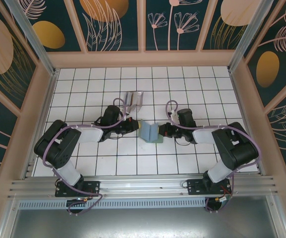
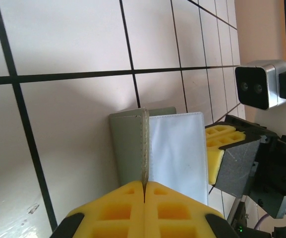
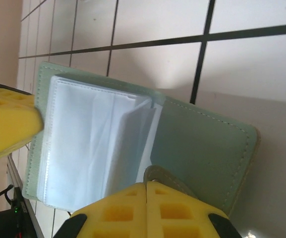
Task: Put the credit cards into the card holder
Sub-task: Open the card holder at the center of the table, then flip over the card slot in the card holder.
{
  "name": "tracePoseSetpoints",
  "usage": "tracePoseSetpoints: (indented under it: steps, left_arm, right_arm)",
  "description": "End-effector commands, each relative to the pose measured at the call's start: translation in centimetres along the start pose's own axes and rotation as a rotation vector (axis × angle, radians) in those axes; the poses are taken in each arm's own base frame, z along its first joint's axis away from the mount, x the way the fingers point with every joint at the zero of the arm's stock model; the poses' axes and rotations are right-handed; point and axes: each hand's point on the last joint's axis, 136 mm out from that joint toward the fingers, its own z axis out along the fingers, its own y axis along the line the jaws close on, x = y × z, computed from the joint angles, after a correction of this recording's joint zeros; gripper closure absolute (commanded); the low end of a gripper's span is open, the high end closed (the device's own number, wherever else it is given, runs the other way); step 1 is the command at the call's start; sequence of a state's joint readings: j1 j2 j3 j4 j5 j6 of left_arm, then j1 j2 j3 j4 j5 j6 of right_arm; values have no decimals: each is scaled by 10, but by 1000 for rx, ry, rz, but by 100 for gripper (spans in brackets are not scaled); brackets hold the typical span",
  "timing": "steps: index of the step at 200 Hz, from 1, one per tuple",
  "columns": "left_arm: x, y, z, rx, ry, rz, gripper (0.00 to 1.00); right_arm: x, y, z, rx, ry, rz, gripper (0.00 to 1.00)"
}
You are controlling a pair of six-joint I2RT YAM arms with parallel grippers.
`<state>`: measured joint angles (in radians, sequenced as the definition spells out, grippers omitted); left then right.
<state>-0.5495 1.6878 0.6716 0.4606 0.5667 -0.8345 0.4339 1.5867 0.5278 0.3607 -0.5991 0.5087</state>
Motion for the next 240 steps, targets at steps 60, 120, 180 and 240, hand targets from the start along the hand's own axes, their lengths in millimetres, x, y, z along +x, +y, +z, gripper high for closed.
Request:
tracePoseSetpoints:
  steps: [60, 120, 180, 240]
  left_arm:
    - [-1, 0, -8, -15, -14, -38, 100]
    - [1, -3, -6, 34, -20, -74, 100]
    - [7, -3, -10, 81, -35, -109, 100]
    - [9, -14, -11, 184, -30, -151, 100]
  right_arm:
    - [-48, 18, -56, 221, -246, -165, 53]
    - [-14, 82, 4, -12, -63, -94, 29]
    - [6, 74, 32, -48, 79, -34, 1]
    - [9, 55, 41, 44, 108, -39, 16]
